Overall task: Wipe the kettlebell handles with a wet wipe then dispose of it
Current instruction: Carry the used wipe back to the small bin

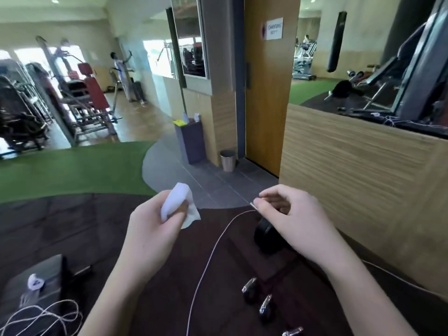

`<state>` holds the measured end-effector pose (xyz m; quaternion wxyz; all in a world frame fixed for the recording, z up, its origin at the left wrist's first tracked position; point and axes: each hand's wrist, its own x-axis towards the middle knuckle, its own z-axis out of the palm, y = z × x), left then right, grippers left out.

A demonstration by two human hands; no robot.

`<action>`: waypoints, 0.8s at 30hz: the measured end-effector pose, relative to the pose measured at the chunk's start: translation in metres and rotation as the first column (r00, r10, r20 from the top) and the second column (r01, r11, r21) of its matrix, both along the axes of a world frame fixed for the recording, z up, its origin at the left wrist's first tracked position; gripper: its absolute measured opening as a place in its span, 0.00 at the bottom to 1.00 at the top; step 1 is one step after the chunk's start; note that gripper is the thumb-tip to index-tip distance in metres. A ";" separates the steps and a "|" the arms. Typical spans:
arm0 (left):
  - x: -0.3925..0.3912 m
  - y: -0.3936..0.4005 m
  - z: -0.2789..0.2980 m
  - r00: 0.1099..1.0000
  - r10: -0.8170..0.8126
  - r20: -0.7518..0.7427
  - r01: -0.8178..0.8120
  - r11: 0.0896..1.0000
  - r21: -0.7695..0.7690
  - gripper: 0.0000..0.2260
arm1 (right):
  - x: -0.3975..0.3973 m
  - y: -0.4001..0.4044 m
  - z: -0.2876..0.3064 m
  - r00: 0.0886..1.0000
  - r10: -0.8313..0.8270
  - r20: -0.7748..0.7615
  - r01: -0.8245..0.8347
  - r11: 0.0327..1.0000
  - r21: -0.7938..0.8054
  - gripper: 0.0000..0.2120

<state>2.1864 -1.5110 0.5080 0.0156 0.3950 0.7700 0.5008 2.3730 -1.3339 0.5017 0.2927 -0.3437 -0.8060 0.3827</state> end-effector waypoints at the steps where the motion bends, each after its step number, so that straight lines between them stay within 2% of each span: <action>1: -0.003 0.001 -0.002 1.000 0.002 0.014 -0.002 1.000 0.001 0.19 | -0.008 0.003 -0.005 1.000 0.009 0.014 -0.009 1.000 0.001 0.09; 3: -0.011 0.007 -0.010 0.999 0.024 0.043 -0.025 1.000 0.005 0.20 | -0.025 0.016 -0.015 0.999 0.033 0.044 -0.033 0.999 0.000 0.09; 11: -0.064 0.052 -0.038 0.970 0.136 0.204 -0.135 0.991 -0.019 0.12 | -0.088 0.083 -0.042 0.984 0.118 0.133 -0.114 0.993 -0.034 0.07; 15: -0.108 0.084 -0.041 0.968 0.142 0.206 -0.133 0.989 -0.058 0.17 | -0.134 0.121 -0.052 0.978 0.111 0.175 -0.102 0.993 -0.062 0.07; 17: -0.139 0.103 -0.048 0.966 0.144 0.216 -0.132 0.989 -0.069 0.19 | -0.168 0.144 -0.060 0.976 0.110 0.187 -0.097 0.992 -0.077 0.09; 20: -0.201 0.135 -0.067 0.967 0.135 0.217 -0.115 0.988 -0.102 0.16 | -0.224 0.178 -0.075 0.972 0.100 0.211 -0.082 0.992 -0.093 0.11; 24: -0.285 0.186 -0.073 0.976 0.086 0.201 -0.065 0.992 -0.110 0.18 | -0.294 0.223 -0.080 0.979 0.038 0.199 -0.023 0.997 -0.077 0.12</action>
